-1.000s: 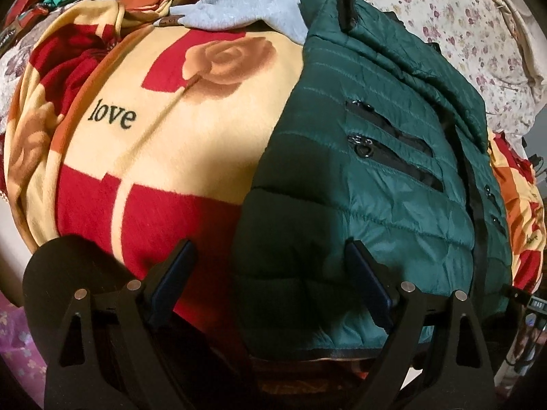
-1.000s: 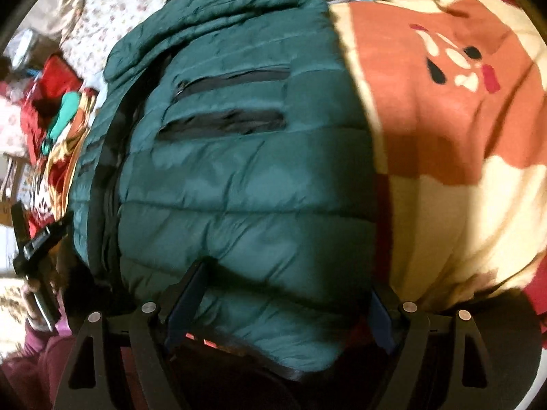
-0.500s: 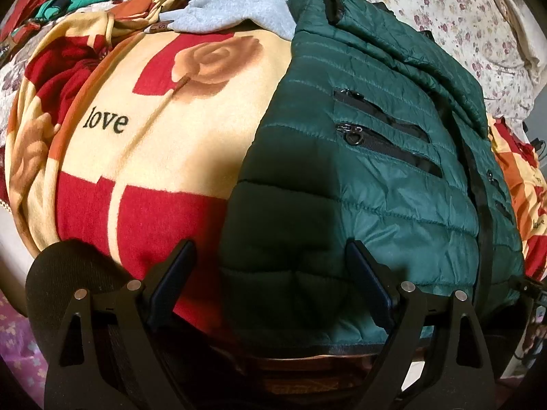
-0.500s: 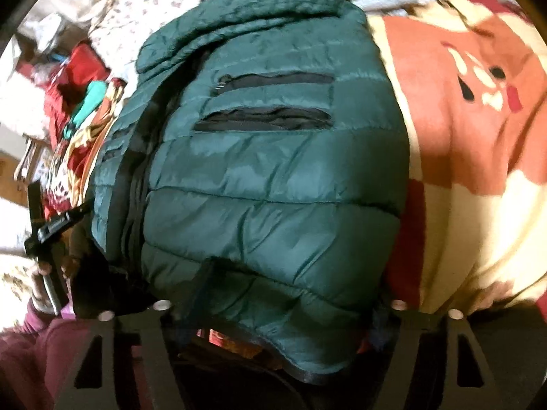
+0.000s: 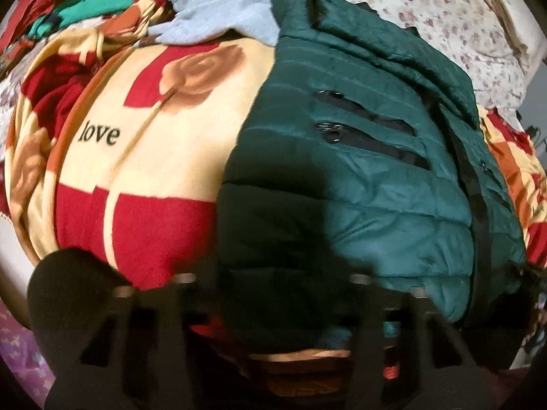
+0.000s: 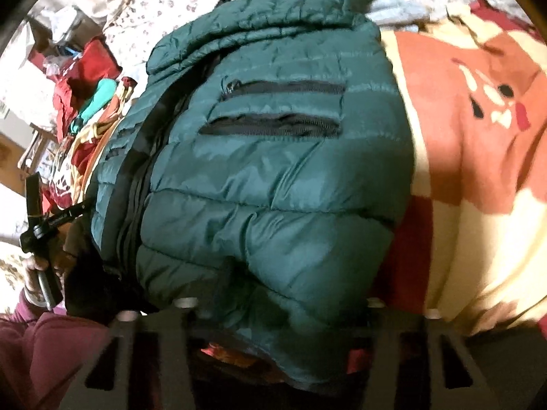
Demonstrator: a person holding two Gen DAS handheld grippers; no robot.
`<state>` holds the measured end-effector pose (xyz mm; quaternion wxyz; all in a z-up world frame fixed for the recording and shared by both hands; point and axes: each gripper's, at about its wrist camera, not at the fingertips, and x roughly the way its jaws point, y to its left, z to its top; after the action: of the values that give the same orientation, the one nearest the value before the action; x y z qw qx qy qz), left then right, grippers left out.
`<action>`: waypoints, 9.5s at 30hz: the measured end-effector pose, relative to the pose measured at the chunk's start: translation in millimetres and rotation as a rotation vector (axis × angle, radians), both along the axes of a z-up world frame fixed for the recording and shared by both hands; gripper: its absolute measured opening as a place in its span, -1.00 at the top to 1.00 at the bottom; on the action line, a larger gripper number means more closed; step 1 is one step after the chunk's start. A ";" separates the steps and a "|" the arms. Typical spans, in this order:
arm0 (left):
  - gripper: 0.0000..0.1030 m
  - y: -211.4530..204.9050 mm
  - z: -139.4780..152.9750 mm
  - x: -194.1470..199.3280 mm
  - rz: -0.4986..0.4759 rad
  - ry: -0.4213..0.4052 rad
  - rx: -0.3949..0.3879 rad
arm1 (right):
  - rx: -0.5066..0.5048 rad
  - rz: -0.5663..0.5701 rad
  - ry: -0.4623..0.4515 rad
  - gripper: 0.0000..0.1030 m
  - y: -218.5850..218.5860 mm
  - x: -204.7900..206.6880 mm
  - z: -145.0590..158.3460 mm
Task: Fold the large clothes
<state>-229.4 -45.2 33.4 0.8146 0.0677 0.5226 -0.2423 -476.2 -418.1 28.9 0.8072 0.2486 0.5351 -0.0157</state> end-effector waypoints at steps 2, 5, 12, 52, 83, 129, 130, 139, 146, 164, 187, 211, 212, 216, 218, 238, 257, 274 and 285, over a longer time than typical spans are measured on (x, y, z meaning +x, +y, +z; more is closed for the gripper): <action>0.63 -4.4 4.5 -3.6 -0.013 -0.040 0.029 | -0.003 0.005 -0.012 0.47 -3.4 0.8 6.8; 0.76 -6.0 13.6 -5.0 -0.026 -0.065 0.036 | -0.011 0.013 -0.043 0.57 -5.9 2.7 19.4; 0.80 -1.0 53.7 3.7 -0.019 -0.127 -0.048 | 0.000 0.001 -0.164 0.59 -15.6 6.4 55.4; 0.80 -120.9 147.1 165.2 0.178 -0.389 -0.097 | -0.172 -0.147 -0.375 0.60 -128.8 175.5 135.3; 0.77 -224.1 54.0 286.5 0.292 -0.339 0.122 | -0.078 -0.320 -0.258 0.42 -216.5 293.0 43.0; -0.54 -175.6 104.4 235.9 0.260 -0.360 -0.162 | -0.320 0.004 -0.325 -0.35 -86.4 375.2 60.2; -0.54 -177.4 104.3 233.2 0.253 -0.370 -0.158 | -0.338 0.008 -0.343 -0.35 -87.9 363.7 67.1; -0.59 -208.2 72.4 243.6 0.206 -0.325 -0.069 | -0.439 -0.064 -0.302 -0.38 -133.6 334.7 68.5; -0.61 -225.6 43.9 266.2 0.204 -0.287 0.002 | -0.466 -0.108 -0.239 -0.38 -155.3 353.2 37.0; -0.87 -226.2 27.9 284.2 0.250 -0.222 -0.038 | -0.389 -0.204 -0.306 -0.41 -168.9 293.8 57.4; -0.88 -183.1 44.2 235.0 0.203 -0.192 -0.084 | -0.269 -0.251 -0.248 -0.41 -159.9 238.8 53.3; -0.88 -171.9 34.1 221.0 0.173 -0.152 -0.103 | -0.183 -0.284 -0.223 -0.79 -167.3 229.7 36.8; -0.88 -171.6 33.5 221.9 0.171 -0.146 -0.109 | -0.173 -0.283 -0.217 -0.80 -168.6 231.1 34.0; -0.91 -167.3 27.5 230.7 0.176 -0.090 -0.156 | -0.148 -0.279 -0.200 -0.81 -171.8 235.4 24.9; -0.96 -165.8 23.8 234.4 0.179 -0.075 -0.173 | -0.132 -0.280 -0.204 -0.85 -174.0 237.2 21.2; -0.99 -170.8 -2.5 253.9 0.111 -0.008 -0.279 | 0.011 -0.233 -0.247 -1.00 -189.8 266.0 -8.0; -0.07 -168.4 23.1 234.7 0.060 -0.040 -0.286 | -0.003 -0.171 -0.319 0.01 -172.5 250.4 30.2; 0.36 -107.2 91.4 126.8 -0.094 -0.082 -0.290 | 0.075 -0.093 -0.383 0.17 -108.6 161.6 100.2; 0.07 -74.4 70.8 62.7 -0.091 -0.121 -0.133 | 0.075 -0.167 -0.219 -0.12 -81.7 94.2 66.8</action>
<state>-166.7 -119.6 104.2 0.8356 0.0515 0.4514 -0.3087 -382.1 -499.9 95.7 0.8466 0.3227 0.4216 -0.0356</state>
